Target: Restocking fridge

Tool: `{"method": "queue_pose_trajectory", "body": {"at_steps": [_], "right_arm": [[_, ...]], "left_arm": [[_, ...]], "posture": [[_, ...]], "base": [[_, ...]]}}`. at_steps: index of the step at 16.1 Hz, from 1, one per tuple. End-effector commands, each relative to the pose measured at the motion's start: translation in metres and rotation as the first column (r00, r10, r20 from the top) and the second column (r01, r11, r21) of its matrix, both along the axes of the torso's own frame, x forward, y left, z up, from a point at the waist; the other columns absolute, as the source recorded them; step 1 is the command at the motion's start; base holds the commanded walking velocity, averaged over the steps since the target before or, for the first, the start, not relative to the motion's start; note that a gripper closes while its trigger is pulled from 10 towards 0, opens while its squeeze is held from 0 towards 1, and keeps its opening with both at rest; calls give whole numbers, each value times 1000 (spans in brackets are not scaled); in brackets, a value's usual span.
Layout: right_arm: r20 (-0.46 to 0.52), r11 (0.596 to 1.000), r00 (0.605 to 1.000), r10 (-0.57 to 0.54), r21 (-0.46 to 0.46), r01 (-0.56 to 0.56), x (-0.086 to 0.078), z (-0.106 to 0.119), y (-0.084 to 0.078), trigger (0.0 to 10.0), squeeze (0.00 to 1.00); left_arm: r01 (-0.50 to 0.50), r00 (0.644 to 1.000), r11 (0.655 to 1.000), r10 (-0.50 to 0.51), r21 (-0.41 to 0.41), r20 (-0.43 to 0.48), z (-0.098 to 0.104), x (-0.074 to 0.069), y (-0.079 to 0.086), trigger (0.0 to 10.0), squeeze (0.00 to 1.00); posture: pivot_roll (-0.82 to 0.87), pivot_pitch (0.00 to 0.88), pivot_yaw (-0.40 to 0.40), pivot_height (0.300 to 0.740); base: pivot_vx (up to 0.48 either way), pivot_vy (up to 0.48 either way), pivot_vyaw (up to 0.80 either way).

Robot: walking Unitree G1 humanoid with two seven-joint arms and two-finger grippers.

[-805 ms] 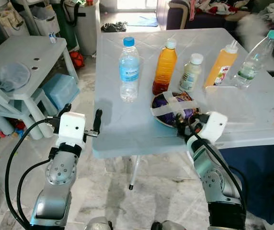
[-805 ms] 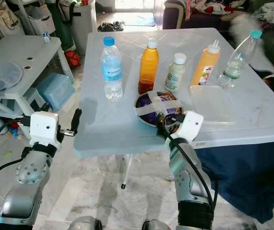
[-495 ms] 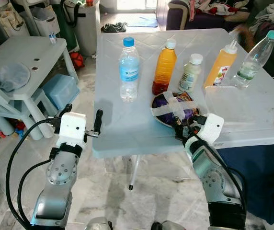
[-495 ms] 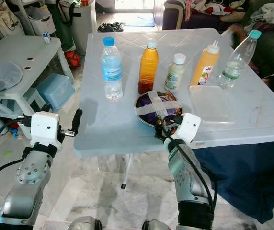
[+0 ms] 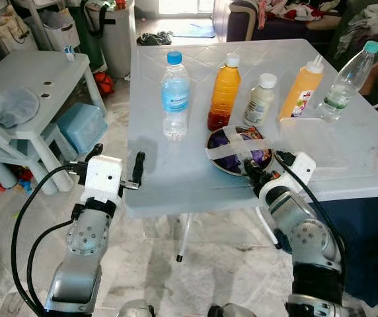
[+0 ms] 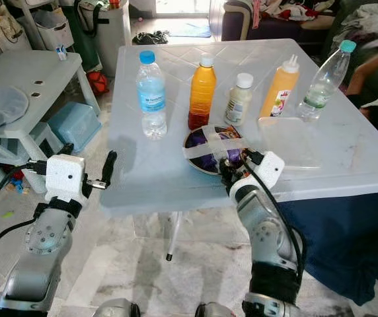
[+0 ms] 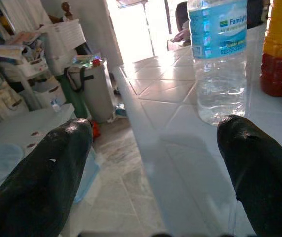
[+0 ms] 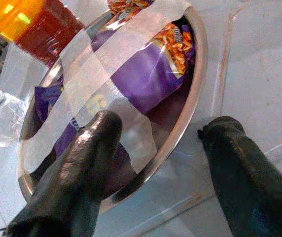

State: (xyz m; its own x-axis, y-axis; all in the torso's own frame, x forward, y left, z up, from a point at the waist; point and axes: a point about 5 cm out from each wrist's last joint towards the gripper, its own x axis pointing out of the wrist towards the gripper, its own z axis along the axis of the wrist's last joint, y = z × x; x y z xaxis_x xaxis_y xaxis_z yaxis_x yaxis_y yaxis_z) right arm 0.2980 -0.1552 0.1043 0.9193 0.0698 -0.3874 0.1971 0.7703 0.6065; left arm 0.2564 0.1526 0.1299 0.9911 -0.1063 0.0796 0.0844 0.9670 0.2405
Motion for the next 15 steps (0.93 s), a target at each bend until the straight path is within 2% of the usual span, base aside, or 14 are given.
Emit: {"method": "queue_pose_trajectory", "body": {"at_steps": [1, 9, 15], "right_arm": [[-46, 999, 999, 5, 41, -3, 1, -3, 3, 0, 0], [-92, 997, 996, 12, 83, -4, 10, -2, -5, 0, 0], [-96, 997, 995, 23, 75, -16, 15, 0, -10, 0, 0]], "left_arm": [[14, 1000, 1000, -14, 2, -7, -1, -1, -1, 10000, 0], [35, 999, 999, -35, 3, -5, 0, 0, -4, 10000, 0], [42, 999, 999, -42, 7, -2, 1, 2, -5, 10000, 0]], "posture": [[131, 62, -9, 740], [132, 66, -5, 740], [133, 66, -1, 740]], "base": [[0, 0, 0], [0, 0, 0], [0, 0, 0]]}}
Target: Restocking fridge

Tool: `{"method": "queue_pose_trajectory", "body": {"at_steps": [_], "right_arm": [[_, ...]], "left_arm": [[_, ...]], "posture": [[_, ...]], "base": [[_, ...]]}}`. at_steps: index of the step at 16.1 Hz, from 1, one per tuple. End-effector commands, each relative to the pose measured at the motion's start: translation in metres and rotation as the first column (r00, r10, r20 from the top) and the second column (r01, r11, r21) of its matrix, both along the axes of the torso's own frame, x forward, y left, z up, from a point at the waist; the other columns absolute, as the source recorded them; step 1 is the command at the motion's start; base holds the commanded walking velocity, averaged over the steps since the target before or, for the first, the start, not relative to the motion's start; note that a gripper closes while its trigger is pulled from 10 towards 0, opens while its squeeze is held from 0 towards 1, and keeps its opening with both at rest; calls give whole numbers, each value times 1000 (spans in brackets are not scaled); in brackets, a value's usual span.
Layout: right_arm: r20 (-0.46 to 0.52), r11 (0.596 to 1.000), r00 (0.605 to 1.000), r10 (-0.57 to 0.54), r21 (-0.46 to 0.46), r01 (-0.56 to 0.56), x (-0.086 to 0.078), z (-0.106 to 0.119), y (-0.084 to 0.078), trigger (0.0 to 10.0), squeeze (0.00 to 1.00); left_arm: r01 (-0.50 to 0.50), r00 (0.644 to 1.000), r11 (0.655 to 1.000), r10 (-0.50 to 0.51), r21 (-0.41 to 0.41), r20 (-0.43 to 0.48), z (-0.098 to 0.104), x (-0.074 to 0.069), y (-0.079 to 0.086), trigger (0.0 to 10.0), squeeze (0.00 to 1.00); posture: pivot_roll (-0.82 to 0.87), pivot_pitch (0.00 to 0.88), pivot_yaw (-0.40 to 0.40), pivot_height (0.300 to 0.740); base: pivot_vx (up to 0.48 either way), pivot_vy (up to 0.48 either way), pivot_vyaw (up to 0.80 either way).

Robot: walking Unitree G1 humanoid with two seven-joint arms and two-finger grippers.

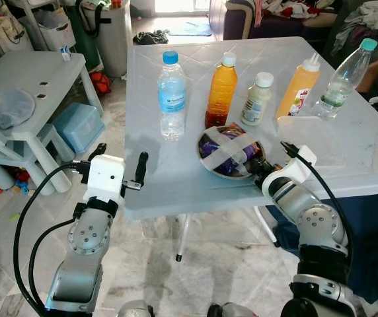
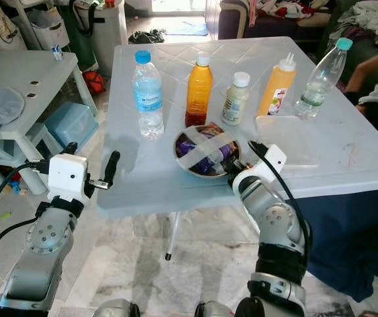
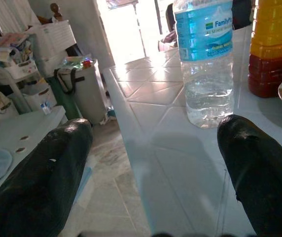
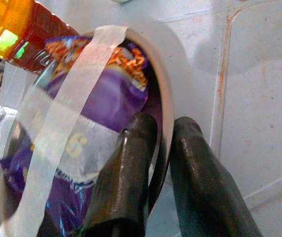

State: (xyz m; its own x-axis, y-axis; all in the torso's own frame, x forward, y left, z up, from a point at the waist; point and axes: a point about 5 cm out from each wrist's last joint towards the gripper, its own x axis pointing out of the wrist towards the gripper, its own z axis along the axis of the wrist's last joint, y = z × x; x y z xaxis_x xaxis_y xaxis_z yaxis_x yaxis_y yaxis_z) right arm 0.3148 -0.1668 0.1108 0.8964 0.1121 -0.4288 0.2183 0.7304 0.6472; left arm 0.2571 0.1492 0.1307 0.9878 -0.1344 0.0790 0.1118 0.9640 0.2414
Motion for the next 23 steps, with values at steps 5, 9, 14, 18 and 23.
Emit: {"method": "queue_pose_trajectory", "body": {"at_steps": [5, 9, 14, 18, 23], "right_arm": [[-49, 1000, 999, 4, -9, -4, 0, -7, -2, 0, 0], [-16, 998, 999, 43, -50, -44, -3, -7, 3, 0, 0], [124, 974, 985, 117, -210, -89, -12, 1, 13, 0, 0], [255, 934, 925, 283, -291, -206, -13, 19, 37, 10000, 0], [303, 912, 889, 343, -335, -238, -18, 19, 47, 10000, 0]], "left_arm": [[19, 1000, 1000, -19, 3, -1, 0, 1, -4, 10000, 0], [-43, 998, 999, 43, -4, -37, -7, -1, 1, 10000, 0], [-60, 996, 998, 57, -27, -74, -19, -5, -2, 10000, 0], [-63, 997, 998, 62, -30, -51, -13, 7, -1, 10000, 0], [-70, 996, 997, 68, -27, -53, -15, 9, -3, 10000, 0]], "posture": [[130, 65, -2, 740], [128, 55, -5, 740], [112, 15, -12, 740], [111, 2, -16, 740], [108, 0, -16, 740]], "base": [[0, 0, 0], [0, 0, 0], [0, 0, 0], [-271, 0, 0], [-330, 0, 0]]}}
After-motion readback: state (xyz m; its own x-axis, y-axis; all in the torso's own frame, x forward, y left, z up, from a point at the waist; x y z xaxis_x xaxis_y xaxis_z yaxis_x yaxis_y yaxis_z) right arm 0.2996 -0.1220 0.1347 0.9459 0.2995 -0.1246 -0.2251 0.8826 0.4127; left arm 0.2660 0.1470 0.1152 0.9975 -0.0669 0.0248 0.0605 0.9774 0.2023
